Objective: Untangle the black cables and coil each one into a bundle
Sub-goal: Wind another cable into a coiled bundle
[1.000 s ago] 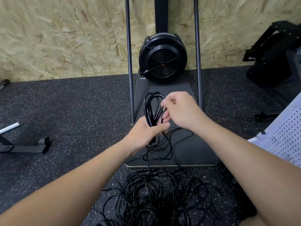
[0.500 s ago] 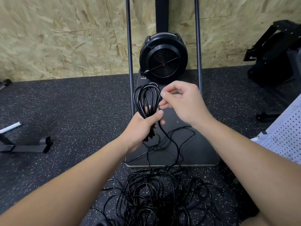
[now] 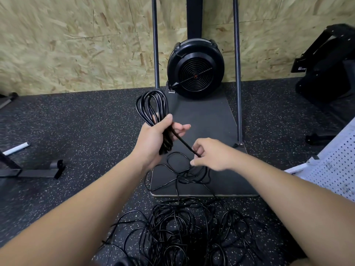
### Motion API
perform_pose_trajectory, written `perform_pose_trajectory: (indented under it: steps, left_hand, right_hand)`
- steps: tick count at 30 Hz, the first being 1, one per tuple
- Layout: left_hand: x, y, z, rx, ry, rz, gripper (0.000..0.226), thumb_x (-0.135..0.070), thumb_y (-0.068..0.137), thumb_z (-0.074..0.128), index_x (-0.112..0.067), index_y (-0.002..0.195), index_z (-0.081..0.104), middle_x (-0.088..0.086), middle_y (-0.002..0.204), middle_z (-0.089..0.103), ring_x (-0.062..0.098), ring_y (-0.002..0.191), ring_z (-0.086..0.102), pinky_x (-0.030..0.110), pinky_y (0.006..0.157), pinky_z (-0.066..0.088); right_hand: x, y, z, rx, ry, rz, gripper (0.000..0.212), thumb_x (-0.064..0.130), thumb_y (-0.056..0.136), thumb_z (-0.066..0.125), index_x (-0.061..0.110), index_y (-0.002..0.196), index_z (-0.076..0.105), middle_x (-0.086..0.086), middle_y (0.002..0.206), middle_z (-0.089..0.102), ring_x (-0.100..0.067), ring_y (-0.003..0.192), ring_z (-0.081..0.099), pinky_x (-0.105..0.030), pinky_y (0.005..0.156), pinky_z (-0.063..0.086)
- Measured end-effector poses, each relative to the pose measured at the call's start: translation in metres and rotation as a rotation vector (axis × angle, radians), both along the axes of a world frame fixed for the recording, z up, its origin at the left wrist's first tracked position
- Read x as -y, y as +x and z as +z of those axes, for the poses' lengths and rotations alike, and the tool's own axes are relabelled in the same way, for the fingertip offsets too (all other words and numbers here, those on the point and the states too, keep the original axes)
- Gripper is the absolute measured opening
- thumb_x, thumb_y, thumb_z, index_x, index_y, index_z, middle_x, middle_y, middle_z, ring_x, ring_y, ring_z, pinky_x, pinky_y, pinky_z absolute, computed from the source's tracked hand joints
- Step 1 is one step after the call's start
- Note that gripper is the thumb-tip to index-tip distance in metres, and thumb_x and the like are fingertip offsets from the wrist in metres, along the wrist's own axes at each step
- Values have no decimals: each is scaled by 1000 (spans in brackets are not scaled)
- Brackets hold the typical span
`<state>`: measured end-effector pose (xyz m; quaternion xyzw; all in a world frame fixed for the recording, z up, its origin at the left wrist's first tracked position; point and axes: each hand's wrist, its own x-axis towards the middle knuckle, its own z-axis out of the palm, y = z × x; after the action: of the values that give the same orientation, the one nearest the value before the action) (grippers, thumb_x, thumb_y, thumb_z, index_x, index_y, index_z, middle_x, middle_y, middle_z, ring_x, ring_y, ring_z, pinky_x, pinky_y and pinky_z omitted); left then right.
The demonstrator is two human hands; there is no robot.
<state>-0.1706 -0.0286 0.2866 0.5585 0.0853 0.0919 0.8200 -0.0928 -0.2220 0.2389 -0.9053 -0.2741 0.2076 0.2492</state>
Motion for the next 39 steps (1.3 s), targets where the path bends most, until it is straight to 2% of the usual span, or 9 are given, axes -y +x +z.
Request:
perform_pose_trajectory:
  steps: [4, 9, 13, 19, 22, 26, 28, 31, 39]
  left_hand:
    - [-14, 6, -3, -40, -8, 139, 21, -17, 111, 64, -10, 92, 60, 10, 76, 58, 27, 75, 70, 42, 78, 62]
    - [-33, 10, -14, -241, 347, 224, 25, -28, 106, 64, -20, 83, 58, -2, 68, 57, 17, 57, 52, 30, 57, 37]
    - [-19, 6, -13, -315, 373, -21, 46, -53, 108, 61, -18, 78, 61, 2, 66, 55, 19, 56, 46, 25, 48, 37]
    - [7, 0, -20, -390, 176, -413, 85, -102, 79, 51, -18, 94, 61, 0, 79, 54, 16, 63, 43, 28, 59, 40]
    - [16, -4, -28, -355, 252, -478, 57, -75, 84, 78, -21, 90, 58, -3, 77, 51, 12, 64, 41, 26, 59, 38]
    - [20, -7, -32, -332, 255, -416, 21, -18, 102, 74, -21, 87, 59, -1, 75, 49, 10, 61, 41, 24, 59, 34]
    - [18, -5, -32, -325, 196, -339, 26, -15, 104, 69, -22, 83, 57, 0, 75, 48, 11, 60, 39, 23, 56, 36]
    - [14, -1, -30, -290, 118, -278, 23, -15, 106, 65, -20, 85, 58, 1, 76, 48, 12, 60, 36, 22, 54, 36]
    - [-4, 3, -17, -170, 91, -201, 22, -16, 106, 68, -18, 89, 54, 1, 77, 47, 12, 61, 36, 23, 57, 36]
  right_hand:
    - [4, 1, 17, -51, 109, 34, 16, 28, 97, 83, 16, 100, 73, 1, 81, 81, 0, 54, 62, -16, 54, 43]
    - [-5, -18, 44, -92, 429, 124, 11, 24, 94, 86, 18, 89, 77, -9, 84, 77, -10, 68, 60, -30, 70, 51]
    - [-11, -32, 67, -123, 577, 104, 9, 18, 97, 83, 11, 91, 81, -6, 80, 80, -5, 57, 58, -22, 60, 45]
    - [-1, -7, 63, 12, 469, -261, 40, 48, 70, 102, 16, 74, 78, 13, 55, 59, -4, 54, 47, -25, 59, 36]
    - [0, 0, 60, -193, 530, -352, 46, 41, 61, 106, 17, 89, 80, -2, 77, 74, -14, 72, 62, -33, 73, 51]
    - [3, 1, 66, -481, 870, -372, 31, 1, 92, 84, -2, 120, 70, -17, 100, 74, -20, 80, 74, -32, 81, 64]
    - [9, 3, 63, -368, 857, -378, 28, -2, 93, 80, 0, 119, 70, -14, 107, 78, -21, 89, 79, -35, 91, 65]
    - [15, 6, 51, 7, 445, -270, 27, 21, 89, 88, 23, 112, 74, 8, 107, 79, -7, 96, 76, -29, 92, 60]
    - [14, 3, 39, 34, 282, -81, 20, 39, 101, 76, 24, 88, 80, 2, 82, 80, -13, 78, 76, -45, 86, 64]
